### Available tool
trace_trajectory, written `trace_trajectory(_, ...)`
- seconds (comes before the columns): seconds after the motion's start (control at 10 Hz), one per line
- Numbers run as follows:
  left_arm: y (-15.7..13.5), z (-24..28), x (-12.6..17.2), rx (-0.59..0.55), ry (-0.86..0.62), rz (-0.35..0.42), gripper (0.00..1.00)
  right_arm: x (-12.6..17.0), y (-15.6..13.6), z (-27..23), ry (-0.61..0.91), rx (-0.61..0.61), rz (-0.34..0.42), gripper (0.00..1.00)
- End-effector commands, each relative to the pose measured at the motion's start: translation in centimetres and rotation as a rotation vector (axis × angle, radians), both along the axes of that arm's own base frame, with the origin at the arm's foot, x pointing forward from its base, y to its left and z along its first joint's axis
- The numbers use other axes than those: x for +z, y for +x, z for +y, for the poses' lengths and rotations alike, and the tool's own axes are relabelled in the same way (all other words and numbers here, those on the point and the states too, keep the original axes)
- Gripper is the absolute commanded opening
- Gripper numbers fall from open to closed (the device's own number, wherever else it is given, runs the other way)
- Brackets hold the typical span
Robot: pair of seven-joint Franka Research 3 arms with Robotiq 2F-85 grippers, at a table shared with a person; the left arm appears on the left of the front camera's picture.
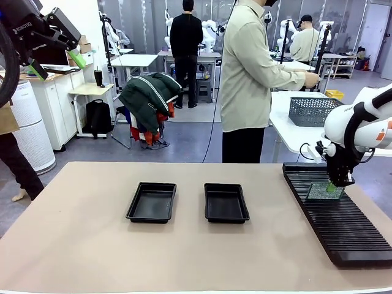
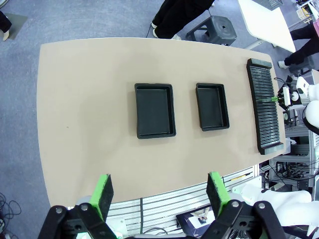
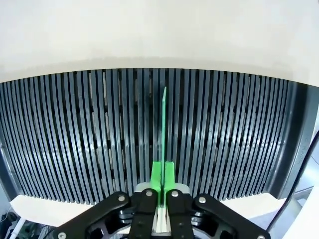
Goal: Inspect and transfer BCBs to ESD trays.
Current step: Pick up the Blank PCB from the PCB Rack and place it in the left ESD tray.
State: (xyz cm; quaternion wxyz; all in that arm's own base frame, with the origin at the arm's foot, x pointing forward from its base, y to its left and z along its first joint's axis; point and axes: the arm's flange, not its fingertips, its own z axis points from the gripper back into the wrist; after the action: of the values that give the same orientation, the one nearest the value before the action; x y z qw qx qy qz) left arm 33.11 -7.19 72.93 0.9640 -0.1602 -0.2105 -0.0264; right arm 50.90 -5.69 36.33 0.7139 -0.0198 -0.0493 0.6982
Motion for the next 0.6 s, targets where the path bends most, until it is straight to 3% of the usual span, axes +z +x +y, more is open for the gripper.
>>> trace_trajectory(0.0,0.0,0.1,-0.1,0.002,-0.001,0.002,1.0,0.8,-1.0,0.0,-0.018,-0.008,0.004,0.0)
trace_trajectory(0.2,0.0,0.1,-0.1,0.002,-0.001,0.002,1.0,4.4,-1.2,0.0,-0.019,-0.019,0.004,0.0)
trace_trajectory(0.5,0.0,0.1,-0.1,0.002,-0.001,0.002,1.0,13.6,-2.8,-0.3,-0.011,0.014,0.025,0.0)
